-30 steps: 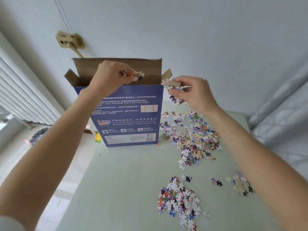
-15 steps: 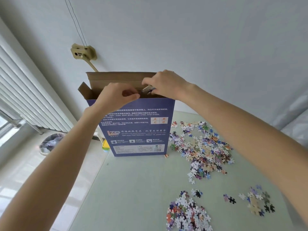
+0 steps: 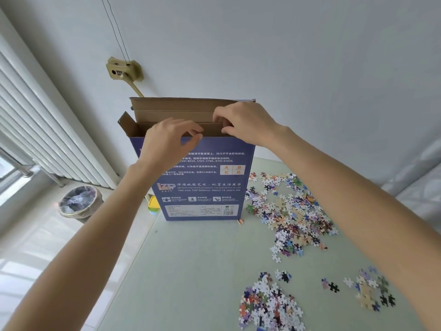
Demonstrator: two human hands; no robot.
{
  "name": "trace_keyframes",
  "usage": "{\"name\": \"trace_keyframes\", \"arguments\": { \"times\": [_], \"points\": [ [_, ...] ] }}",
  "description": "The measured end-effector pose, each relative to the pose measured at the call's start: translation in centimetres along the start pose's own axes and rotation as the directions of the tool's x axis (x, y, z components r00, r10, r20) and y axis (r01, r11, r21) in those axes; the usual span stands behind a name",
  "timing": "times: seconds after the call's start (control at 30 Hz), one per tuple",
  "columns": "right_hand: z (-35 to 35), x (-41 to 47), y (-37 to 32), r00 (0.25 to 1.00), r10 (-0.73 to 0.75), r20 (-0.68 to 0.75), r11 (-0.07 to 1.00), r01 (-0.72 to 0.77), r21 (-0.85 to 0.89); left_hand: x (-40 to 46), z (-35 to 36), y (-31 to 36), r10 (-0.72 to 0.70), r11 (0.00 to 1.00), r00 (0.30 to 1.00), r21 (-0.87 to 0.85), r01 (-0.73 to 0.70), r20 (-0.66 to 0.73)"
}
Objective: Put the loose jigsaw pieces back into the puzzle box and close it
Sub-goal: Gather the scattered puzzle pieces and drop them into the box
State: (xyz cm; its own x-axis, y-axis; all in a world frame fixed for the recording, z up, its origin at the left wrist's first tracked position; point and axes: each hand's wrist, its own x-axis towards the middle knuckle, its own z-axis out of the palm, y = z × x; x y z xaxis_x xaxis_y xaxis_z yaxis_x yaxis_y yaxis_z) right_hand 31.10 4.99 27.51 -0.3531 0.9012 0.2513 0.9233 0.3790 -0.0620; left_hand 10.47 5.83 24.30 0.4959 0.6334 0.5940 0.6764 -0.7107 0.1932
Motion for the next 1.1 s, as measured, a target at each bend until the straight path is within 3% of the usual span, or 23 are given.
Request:
{"name": "trace_keyframes", "arguments": {
  "times": [0.1,0.2,0.3,0.37,0.43,0.47,0.57,0.63,0.73,0.8,0.87,0.97,1.1],
  "points": [
    [0.1,-1.7,-0.8,0.981,0.05,-0.185,0.996,-0.036,0.081,-0.9,0.4,1.1,0.034,0.997,0.984,0.07,-0.022,-0.176],
    [1.1,-5.8,-2.3,0.905,0.069,-0.419,0.989,-0.006,0.15,-2.8,1.2,3.1,0.048,0.999,0.948,0.04,-0.037,-0.315],
    [4.3,-12.0,-3.8,0.859,0.212,-0.466,0.956,-0.083,0.283,-6.2,3.2,5.6,0.004,0.992,0.958,-0.117,-0.039,-0.286],
    [7.5,-16.7,-4.3,0.861,0.365,-0.353,0.885,-0.204,0.417,-9.3,5.2,7.3,-0.062,0.97,0.987,-0.242,0.024,-0.151],
    [10.7,-21.5,-4.4,0.863,0.48,-0.157,0.808,-0.365,0.463,-12.7,7.6,8.9,-0.137,0.935,0.986,-0.316,0.16,0.094],
    [12.0,-24.0,-4.5,0.846,0.532,-0.037,0.76,-0.458,0.462,-14.5,8.9,9.6,-0.164,0.91,0.954,-0.335,0.245,0.252],
    [14.8,-30.2,-5.1,0.712,0.641,0.286,0.585,-0.695,0.418,-18.9,12.5,11.3,-0.163,0.823,0.737,-0.322,0.469,0.656],
    [16.6,-33.7,-5.6,0.613,0.676,0.409,0.517,-0.79,0.329,-21.5,14.6,12.2,-0.132,0.833,0.567,-0.219,0.507,0.813],
    [19.2,-37.9,-6.4,0.427,0.695,0.578,0.424,-0.893,0.15,-25.2,16.8,13.6,-0.172,0.878,0.376,-0.032,0.477,0.911],
    [20.5,-39.7,-7.0,0.306,0.703,0.643,0.355,-0.933,0.056,-27.1,17.5,14.5,-0.251,0.869,0.327,0.063,0.491,0.911],
    [21.5,-40.4,-7.7,0.236,0.731,0.64,0.299,-0.954,0.01,-28.3,17.9,15.2,-0.293,0.856,0.33,0.092,0.508,0.897],
    [22.7,-39.4,-8.6,0.248,0.761,0.6,0.302,-0.953,0.011,-28.9,18.4,16.2,-0.269,0.855,0.357,0.051,0.516,0.894],
    [23.9,-37.1,-9.4,0.369,0.718,0.59,0.417,-0.907,0.06,-29.3,19.3,17.3,-0.229,0.874,0.381,0.017,0.485,0.896]
  ]
}}
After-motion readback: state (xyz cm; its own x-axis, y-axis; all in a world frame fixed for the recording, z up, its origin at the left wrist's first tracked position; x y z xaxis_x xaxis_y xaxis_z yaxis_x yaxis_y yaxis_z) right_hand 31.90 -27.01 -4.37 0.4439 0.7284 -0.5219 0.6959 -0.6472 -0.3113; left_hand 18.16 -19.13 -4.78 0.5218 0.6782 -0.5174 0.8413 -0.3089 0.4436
